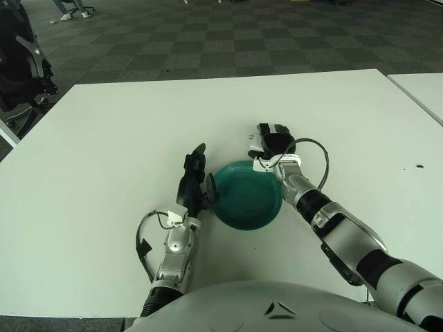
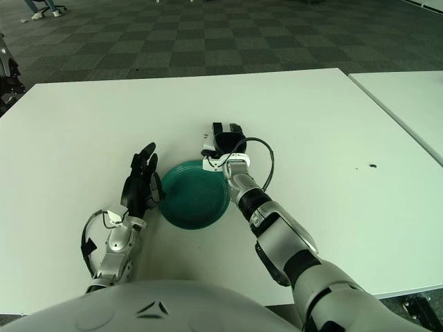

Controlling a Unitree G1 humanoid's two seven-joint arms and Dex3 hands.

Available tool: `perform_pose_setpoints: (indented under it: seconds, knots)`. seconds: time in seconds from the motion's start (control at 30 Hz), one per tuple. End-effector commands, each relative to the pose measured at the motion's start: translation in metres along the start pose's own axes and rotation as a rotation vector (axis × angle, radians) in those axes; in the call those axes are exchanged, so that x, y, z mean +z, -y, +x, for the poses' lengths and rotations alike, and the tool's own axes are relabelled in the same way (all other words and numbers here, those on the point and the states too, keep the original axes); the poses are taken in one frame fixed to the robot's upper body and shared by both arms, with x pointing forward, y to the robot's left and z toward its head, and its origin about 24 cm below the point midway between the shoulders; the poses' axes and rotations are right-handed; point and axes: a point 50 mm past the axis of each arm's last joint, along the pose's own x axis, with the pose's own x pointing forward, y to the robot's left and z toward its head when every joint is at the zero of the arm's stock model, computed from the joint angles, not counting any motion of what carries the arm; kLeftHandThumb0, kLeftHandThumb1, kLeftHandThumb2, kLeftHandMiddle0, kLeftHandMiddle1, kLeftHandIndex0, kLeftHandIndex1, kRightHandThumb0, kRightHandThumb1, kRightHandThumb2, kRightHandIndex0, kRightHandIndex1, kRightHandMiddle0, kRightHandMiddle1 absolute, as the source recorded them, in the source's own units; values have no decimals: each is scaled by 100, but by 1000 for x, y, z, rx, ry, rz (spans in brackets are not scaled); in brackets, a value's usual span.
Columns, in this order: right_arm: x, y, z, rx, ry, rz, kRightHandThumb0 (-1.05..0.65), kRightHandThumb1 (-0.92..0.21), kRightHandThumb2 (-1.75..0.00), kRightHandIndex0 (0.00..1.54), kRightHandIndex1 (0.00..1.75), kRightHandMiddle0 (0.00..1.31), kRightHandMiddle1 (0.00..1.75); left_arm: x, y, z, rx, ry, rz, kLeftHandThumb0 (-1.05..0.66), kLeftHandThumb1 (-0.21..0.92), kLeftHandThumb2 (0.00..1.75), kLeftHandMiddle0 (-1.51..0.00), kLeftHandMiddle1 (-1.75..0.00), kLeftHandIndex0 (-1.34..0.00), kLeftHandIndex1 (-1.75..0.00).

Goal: Put the charger into the plate.

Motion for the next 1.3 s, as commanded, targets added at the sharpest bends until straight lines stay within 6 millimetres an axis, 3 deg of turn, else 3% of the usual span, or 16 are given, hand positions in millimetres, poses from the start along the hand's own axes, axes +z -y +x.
perform_pose_setpoints:
  seconds: [0.0, 0.4, 0.57, 0.6, 0.63, 0.67, 0.7, 0.77, 0.87, 0.93, 1.27]
  knots:
    - [-10, -23, -10, 96, -45, -4, -97, -92, -71, 24, 0, 0, 44, -19, -1, -13, 34, -111, -5, -91, 92, 103, -25, -2, 0, -61]
    - [-21, -44, -18, 195, -99, 40, -91, -92, -66, 28, 2, 0, 47, -13, 5, -11, -3, -87, 1, -88, 92, 106, -17, 0, 0, -46]
    - [-34, -53, -26, 218, -124, 85, -86, -92, -61, 37, 4, 0, 59, -9, 9, -11, 0, -75, 0, -87, 92, 105, -17, 0, 0, -45]
    - [-36, -54, -27, 214, -126, 94, -85, -92, -60, 40, 19, 1, 70, -9, 10, -12, 0, -72, 3, -87, 92, 105, -17, 0, 0, -45]
    - [-38, -54, -27, 210, -127, 101, -83, -92, -58, 43, 60, 4, 96, -8, 10, -12, 1, -71, 4, -87, 92, 105, -17, 0, 0, -45]
    - [-39, -55, -28, 207, -127, 105, -82, -92, -57, 44, 89, 5, 113, -8, 10, -12, 1, -70, 5, -87, 92, 105, -17, 0, 0, -45]
    - [-40, -55, -28, 199, -125, 110, -81, -92, -57, 45, 99, 5, 120, -8, 10, -12, 1, -69, 6, -87, 92, 105, -17, 0, 0, -45]
    - [-42, -56, -31, 179, -115, 128, -76, -92, -55, 53, 144, 16, 150, -7, 11, -12, 2, -65, 14, -87, 92, 104, -17, 0, 0, -46]
    - [-44, -58, -34, 157, -108, 146, -69, -92, -54, 69, 165, 35, 166, -6, 11, -13, 2, -61, 22, -87, 92, 103, -17, 0, 0, -46]
    - [-45, -58, -35, 149, -107, 153, -65, -92, -53, 77, 169, 44, 170, -6, 11, -13, 1, -59, 24, -87, 92, 103, -17, 0, 0, -46]
    - [-50, -55, -34, 142, -95, 163, -48, -92, -58, 98, 175, 68, 175, -6, 13, -12, -10, -57, 21, -87, 92, 103, -16, 0, 0, -46]
